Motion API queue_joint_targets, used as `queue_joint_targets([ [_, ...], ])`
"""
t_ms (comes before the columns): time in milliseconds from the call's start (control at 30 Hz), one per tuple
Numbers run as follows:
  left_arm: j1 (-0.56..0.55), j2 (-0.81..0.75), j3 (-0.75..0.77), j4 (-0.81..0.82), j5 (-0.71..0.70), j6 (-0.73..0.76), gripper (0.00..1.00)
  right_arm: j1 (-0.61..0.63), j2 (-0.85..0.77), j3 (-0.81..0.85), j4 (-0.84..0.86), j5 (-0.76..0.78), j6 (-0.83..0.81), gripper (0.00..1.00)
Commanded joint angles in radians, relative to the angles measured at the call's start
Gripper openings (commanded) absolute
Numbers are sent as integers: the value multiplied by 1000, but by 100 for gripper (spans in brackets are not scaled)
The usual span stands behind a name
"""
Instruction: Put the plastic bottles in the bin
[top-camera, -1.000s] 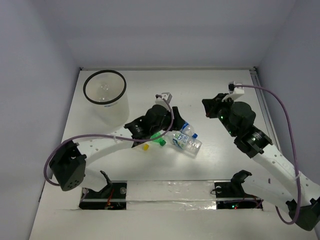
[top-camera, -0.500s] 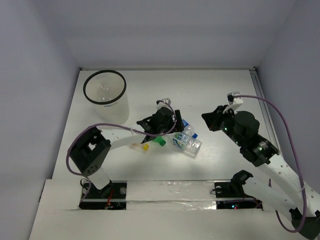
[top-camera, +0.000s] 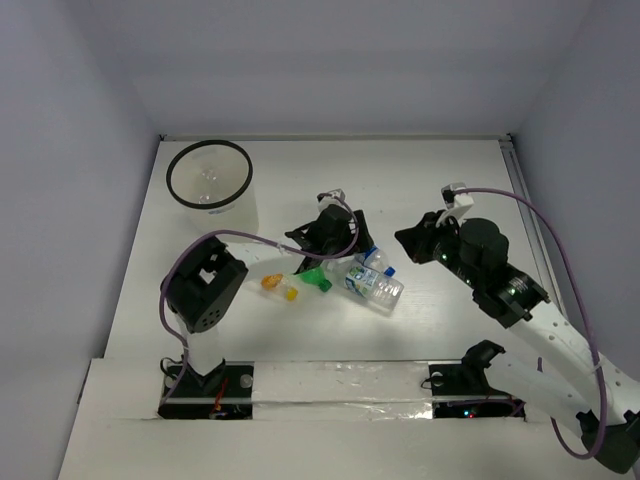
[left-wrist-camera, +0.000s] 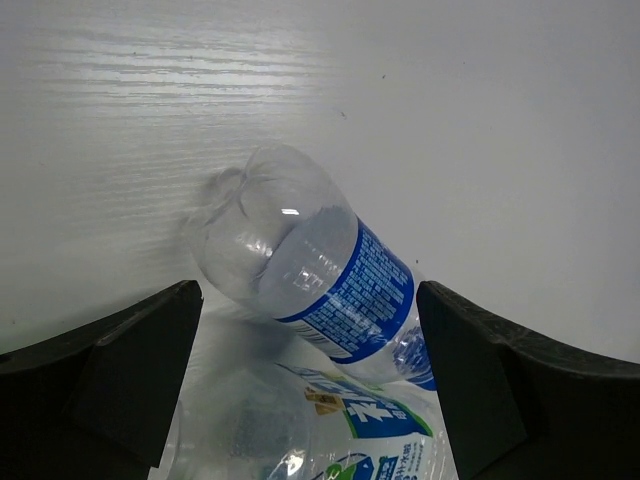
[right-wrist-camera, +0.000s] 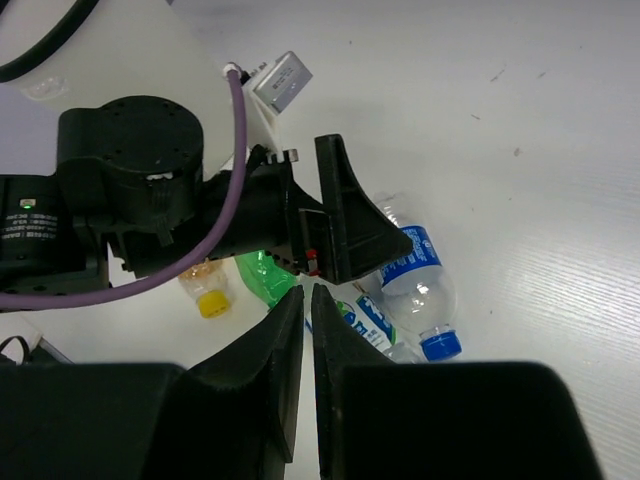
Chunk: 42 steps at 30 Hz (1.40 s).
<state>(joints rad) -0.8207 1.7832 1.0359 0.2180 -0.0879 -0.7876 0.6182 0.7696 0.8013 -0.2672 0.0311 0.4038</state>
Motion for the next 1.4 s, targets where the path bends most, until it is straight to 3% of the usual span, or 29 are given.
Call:
queue_joint_targets([
  [0, 8, 21, 49, 34, 7, 1, 87, 3, 3, -5, 68, -22, -22, 14],
  [267, 26, 102, 82, 60, 13, -10, 82, 3, 13, -4, 77, -65, -29, 18],
  [400, 35, 130, 107, 69, 14, -13, 79, 3, 16, -8, 77, -83, -28, 30],
  [433, 35, 134, 111, 79, 16, -16, 76, 3, 14, -10, 79, -92, -28, 37],
  [500, 45, 143, 121, 89, 13, -19, 71, 3, 14, -10, 75, -103, -31, 43],
  [633, 54, 153, 151, 110, 17, -15, 50, 3, 13, -11, 59, -143, -33, 52],
  [733, 64, 148, 173, 124, 22, -1, 41, 3, 16, -17, 65, -183, -25, 57],
  [900, 74, 84, 182, 161, 25, 45, 37, 3, 4, -33, 65, -214, -14, 58],
  [1100, 123, -66, 199, 185, -10, 109, 37, 3, -23, -33, 39, -227, -10, 51],
  [1367, 302, -355, 277, 89, -97, 258, 37, 14, 37, -59, 86, -263, 7, 11],
])
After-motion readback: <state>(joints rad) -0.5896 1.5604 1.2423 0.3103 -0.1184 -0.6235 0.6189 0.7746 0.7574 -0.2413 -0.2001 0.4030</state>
